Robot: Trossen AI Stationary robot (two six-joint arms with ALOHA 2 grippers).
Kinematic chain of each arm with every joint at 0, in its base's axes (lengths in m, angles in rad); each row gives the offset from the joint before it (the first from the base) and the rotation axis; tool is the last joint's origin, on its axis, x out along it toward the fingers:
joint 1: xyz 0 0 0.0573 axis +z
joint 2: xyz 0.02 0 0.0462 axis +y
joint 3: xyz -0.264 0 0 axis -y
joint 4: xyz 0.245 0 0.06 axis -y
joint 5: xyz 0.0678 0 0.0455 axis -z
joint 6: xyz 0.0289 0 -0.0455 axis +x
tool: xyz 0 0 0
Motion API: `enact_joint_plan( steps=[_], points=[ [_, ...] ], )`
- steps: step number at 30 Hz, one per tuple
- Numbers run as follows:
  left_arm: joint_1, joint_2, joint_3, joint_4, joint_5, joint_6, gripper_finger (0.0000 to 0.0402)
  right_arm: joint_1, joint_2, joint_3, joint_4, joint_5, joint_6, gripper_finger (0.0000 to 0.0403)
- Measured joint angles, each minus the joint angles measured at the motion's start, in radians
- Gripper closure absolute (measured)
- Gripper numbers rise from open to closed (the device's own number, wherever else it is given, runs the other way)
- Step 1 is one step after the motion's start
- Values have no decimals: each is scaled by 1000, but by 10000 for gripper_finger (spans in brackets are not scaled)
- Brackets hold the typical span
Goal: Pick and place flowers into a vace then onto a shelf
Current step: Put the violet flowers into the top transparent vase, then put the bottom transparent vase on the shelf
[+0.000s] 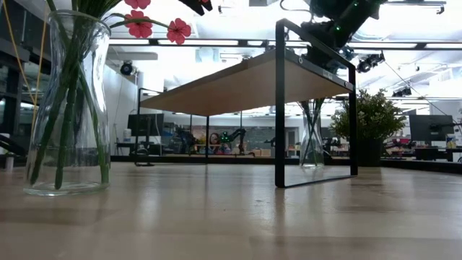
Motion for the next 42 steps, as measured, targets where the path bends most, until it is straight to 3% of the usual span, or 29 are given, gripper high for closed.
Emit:
enact_joint_plan(
  steps=[9, 30, 42],
  points=[
    [0, 0, 0, 0, 0, 0, 165, 0, -32, 0, -40, 6, -2, 304],
    [0, 0, 0, 0, 0, 0, 165, 7, -267, 1, -32, 5, 35, 304],
    [0, 0, 0, -12, 10, -4, 165, 114, -420, 1, 104, -10, 48, 304]
  ],
)
